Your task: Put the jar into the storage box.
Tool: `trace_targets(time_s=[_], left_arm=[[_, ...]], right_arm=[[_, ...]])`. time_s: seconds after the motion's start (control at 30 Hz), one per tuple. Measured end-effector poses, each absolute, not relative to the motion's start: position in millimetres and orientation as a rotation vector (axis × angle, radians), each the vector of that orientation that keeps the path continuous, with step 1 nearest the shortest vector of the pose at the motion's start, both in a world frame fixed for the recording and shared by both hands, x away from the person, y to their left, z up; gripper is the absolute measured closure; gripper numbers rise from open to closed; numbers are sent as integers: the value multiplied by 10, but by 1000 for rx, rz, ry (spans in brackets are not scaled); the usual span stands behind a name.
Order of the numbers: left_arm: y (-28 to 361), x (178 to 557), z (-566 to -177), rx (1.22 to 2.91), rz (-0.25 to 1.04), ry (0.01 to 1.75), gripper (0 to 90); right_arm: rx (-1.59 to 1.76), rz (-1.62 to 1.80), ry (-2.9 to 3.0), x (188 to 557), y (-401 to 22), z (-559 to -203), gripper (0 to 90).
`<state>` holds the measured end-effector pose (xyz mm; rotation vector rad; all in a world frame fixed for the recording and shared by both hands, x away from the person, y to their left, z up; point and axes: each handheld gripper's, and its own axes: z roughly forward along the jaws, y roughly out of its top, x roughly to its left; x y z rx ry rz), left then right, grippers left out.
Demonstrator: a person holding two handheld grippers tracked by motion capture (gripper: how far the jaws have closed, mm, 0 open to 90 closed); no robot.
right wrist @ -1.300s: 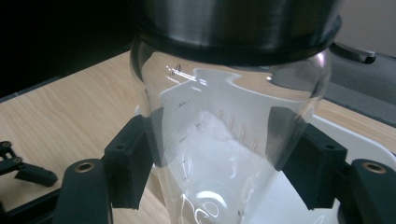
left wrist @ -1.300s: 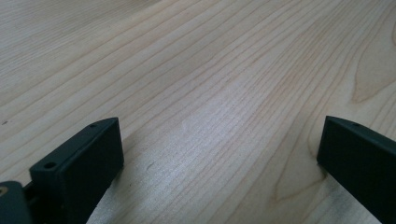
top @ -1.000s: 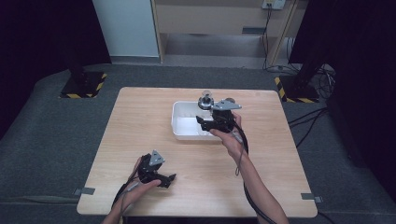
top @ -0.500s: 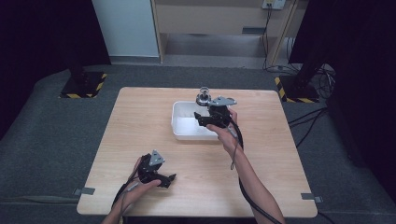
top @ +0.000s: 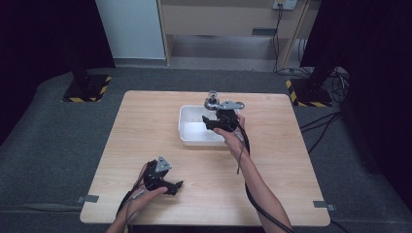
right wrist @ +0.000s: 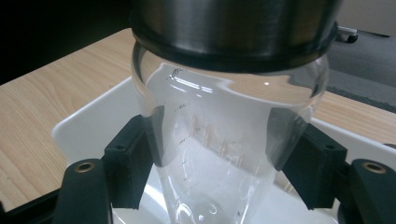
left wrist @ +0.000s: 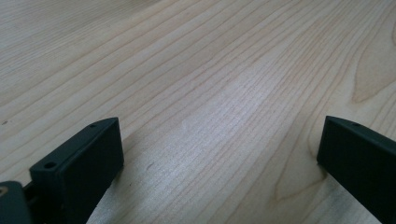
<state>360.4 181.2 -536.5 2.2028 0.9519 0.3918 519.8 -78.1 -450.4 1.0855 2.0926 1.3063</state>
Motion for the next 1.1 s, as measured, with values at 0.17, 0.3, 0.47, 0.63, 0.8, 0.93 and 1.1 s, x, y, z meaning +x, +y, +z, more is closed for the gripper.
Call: trace_targets(time_s=[0.17,0.3,0.47,0.63,0.8,0.93,1.1], left_arm=[[1812,3604,-5365,2203,391,952,0],[1812,3604,-5365,2203,391,952,0],[1812,3604,-5365,2203,391,952,0],[1812,3604,-5365,2203,391,952,0],[1812,3604,-5365,2203,391,951,0],[1812,3604,-5365,2203,391,951,0],[1812,3604,-5365,2203,391,952,0]], right_arm=[[1101,1301,2087,5249,-766,-4566,311],[1106,1298,2083,5279,-753,-4586,311],[1116,1292,2078,5311,-742,-4609,310],[1125,1287,2081,5322,-725,-4667,311],[1133,1278,2084,5334,-712,-4717,310],[1134,1282,2077,5345,-713,-4749,310],[1120,1271,2083,5333,-702,-4749,310]])
